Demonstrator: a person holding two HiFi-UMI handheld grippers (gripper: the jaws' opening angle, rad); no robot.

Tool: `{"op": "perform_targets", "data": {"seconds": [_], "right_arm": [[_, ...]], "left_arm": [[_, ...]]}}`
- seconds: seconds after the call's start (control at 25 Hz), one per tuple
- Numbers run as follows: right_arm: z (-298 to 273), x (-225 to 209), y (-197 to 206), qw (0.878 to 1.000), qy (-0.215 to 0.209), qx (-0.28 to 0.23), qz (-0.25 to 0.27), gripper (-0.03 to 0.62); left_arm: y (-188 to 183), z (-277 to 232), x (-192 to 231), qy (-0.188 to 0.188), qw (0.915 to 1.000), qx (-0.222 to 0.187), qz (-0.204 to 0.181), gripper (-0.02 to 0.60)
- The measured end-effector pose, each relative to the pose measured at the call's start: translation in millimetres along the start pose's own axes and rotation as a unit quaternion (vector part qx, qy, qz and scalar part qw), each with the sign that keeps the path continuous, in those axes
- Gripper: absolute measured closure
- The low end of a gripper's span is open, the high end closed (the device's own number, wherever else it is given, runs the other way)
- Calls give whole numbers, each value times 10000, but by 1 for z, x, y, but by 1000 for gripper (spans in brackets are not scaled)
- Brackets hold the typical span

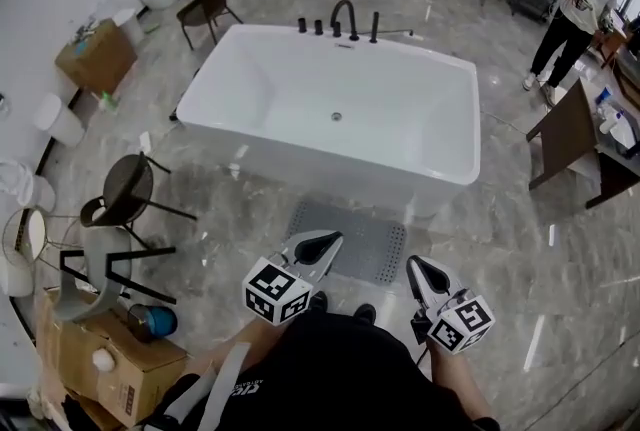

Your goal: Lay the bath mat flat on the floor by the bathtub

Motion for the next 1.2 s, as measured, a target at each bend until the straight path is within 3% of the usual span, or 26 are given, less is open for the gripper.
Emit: {"op": "perform_targets", "data": {"seconds": [0.4,0.48,0.68,1.0,1.2], "right_arm": [[18,14,-83,9928,-540,-1064,39,594],[17,20,-95,9913,-548,-1169,240,594],[10,37,-109,9864,-629,-1276,827,594],[6,60,-119,9809,-725,-1334,1212,594],[6,64,-118,9820,-635,-1239,1273,594]], "left_arm": [[-70,12,-12,-252,9980,-433,-395,575],[-82,16,-12,-236,9970,-528,-515,575],[-99,25,-12,-362,9903,-754,-1111,575],[-128,31,-33,-18,9868,-1079,-1204,575],[-126,29,-38,111,9859,-981,-1353,575]]}}
Point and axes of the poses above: the fingertips, and each gripper's own axes: z backward along the fingers, x to its left, y out of its underside, the point moved 6 cm from there along z, backward along the fingers, and after that the axes turned 2 degrees about -x, right-handed, at the moved point
